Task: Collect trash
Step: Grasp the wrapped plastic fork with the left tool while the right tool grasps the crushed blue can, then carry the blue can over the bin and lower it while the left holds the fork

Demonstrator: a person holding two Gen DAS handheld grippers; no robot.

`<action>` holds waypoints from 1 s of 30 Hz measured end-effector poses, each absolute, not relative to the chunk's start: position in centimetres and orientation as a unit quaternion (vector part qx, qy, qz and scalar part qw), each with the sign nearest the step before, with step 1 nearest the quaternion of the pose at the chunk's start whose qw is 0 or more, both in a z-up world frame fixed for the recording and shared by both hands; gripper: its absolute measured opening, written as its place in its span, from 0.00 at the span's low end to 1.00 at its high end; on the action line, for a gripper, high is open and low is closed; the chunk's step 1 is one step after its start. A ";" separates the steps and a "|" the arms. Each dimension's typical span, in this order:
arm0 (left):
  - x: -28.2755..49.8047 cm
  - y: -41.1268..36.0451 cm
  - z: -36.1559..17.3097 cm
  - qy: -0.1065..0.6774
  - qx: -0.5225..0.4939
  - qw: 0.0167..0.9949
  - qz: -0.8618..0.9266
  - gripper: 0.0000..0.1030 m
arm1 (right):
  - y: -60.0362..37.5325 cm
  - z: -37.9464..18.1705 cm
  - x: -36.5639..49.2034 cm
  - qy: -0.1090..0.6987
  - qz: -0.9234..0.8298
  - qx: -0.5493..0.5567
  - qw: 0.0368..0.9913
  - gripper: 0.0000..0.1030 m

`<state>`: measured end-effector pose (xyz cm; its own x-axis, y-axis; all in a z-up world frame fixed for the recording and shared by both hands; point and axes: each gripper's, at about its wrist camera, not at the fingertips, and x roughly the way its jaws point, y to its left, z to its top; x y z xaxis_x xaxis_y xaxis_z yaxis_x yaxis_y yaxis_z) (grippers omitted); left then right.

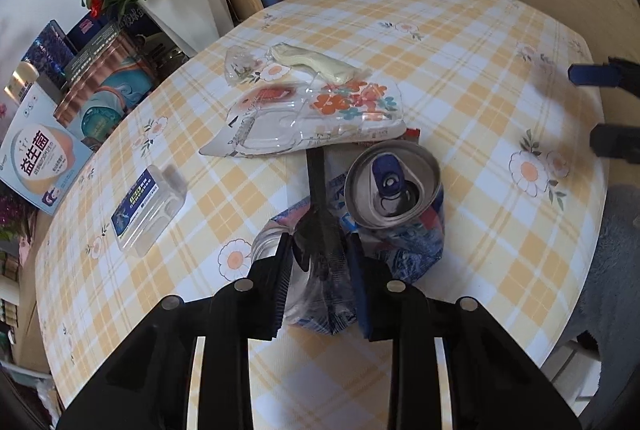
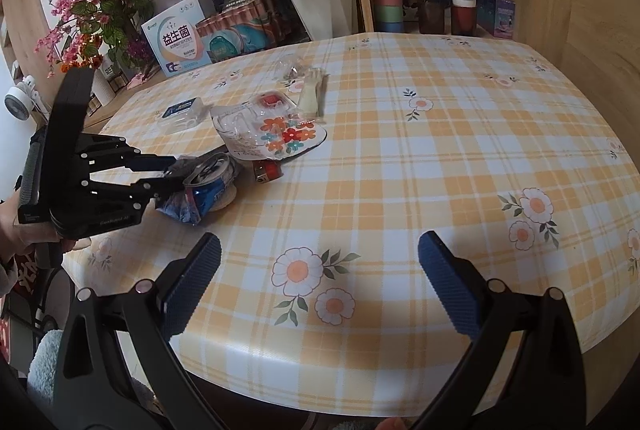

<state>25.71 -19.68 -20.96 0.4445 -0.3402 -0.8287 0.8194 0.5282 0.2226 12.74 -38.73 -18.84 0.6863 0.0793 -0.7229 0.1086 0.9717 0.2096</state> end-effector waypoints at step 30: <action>17.5 -3.3 -11.9 0.338 0.040 0.901 -0.270 0.26 | -28.9 -21.9 24.9 0.491 0.074 0.090 0.863 0.53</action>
<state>17.47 -3.34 -11.93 0.6266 -0.4586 -0.6302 0.5131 0.8513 -0.1093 24.91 -28.93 -21.94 0.5063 0.2156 -0.8350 -0.0396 0.9730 0.2272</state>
